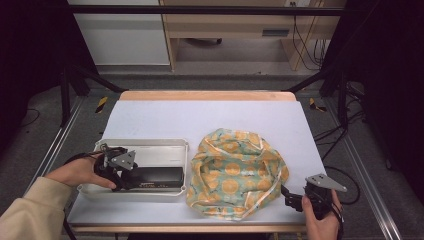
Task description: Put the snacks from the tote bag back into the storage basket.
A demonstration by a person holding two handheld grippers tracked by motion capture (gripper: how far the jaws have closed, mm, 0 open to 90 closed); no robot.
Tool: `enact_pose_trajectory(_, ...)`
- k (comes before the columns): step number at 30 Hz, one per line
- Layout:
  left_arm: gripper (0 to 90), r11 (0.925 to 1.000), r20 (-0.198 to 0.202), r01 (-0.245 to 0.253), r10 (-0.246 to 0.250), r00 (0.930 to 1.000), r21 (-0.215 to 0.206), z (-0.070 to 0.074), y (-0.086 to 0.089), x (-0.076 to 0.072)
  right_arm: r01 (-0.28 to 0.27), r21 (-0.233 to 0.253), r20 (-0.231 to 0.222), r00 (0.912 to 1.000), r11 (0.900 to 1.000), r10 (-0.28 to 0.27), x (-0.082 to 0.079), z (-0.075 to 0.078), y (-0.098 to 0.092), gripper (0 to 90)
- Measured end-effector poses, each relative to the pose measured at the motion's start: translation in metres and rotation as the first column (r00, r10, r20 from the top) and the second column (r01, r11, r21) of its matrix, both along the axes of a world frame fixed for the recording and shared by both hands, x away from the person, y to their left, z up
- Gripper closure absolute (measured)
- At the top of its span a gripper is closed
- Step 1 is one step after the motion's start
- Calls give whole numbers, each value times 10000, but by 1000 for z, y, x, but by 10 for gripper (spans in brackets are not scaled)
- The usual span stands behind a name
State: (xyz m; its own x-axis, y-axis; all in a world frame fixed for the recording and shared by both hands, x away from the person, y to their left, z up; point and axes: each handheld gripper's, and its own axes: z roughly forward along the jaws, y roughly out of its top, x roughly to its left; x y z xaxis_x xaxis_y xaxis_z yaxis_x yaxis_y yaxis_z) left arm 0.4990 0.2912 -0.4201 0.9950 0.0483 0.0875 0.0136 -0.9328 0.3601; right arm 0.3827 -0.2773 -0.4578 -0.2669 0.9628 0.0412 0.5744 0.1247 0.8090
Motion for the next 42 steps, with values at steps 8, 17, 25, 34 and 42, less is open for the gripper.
enact_pose_trajectory(8,192,10000,26,7,-7,10000,25,2,-2,-2,2,-7,-6,10000,10000,-2,0,0,0,57)
enact_pose_trajectory(17,87,9998,189,-118,114,9998,174,6,-7,-6,-2,-3,-24,10000,10000,2,0,0,0,57)
enact_pose_trajectory(25,76,9986,240,-514,516,9984,-89,12,-9,-8,13,-5,-36,10000,10000,-13,0,0,0,56)
enact_pose_trajectory(34,97,9939,461,-625,669,9967,-911,30,-32,-25,-14,-14,-24,10000,10000,14,0,0,1,56)
enact_pose_trajectory(42,90,9580,-249,-1675,1663,9858,-2330,37,-58,-37,-73,15,15,10000,10000,73,0,0,1,56)
